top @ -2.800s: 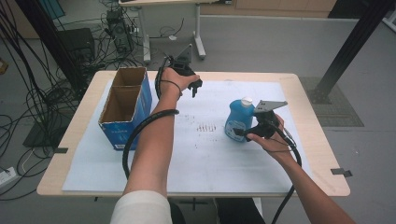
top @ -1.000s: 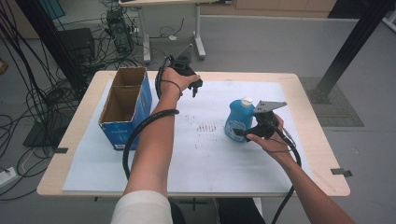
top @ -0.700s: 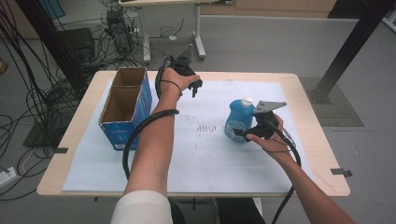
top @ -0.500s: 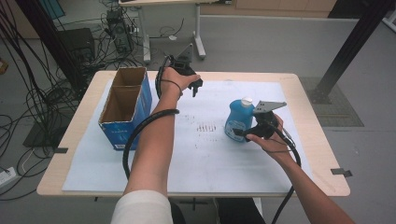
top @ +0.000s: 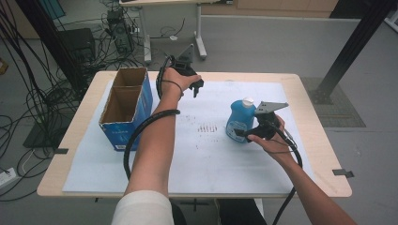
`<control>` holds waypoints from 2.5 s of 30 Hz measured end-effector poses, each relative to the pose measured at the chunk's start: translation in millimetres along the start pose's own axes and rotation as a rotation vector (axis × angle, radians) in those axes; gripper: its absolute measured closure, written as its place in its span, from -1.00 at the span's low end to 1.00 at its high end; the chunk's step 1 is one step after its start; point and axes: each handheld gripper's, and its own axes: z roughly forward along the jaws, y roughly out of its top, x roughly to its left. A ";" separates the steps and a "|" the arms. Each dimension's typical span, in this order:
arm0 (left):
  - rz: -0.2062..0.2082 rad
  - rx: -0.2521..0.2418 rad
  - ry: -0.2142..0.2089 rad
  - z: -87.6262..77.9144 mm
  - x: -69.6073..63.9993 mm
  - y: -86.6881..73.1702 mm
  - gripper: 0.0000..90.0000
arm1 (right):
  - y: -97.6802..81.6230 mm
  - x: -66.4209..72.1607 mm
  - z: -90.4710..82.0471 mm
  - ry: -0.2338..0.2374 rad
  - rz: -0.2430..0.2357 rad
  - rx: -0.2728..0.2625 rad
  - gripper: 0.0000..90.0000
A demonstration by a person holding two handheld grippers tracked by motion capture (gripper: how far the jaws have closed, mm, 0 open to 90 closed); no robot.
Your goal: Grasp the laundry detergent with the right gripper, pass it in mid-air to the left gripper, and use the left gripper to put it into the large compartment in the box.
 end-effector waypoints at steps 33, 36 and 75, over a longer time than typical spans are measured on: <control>0.005 0.000 -0.012 4.0 0.2 -0.9 -0.87 | -5.1 0.1 7.2 0.010 -0.004 -0.025 -0.48; 0.001 -0.002 -0.016 3.8 0.4 -1.1 -0.86 | -5.4 -0.1 7.5 0.009 -0.006 -0.025 -0.42; 0.009 -0.017 -0.007 -4.6 -1.1 -3.4 -0.86 | -5.4 -1.1 7.5 0.007 -0.024 -0.034 -0.06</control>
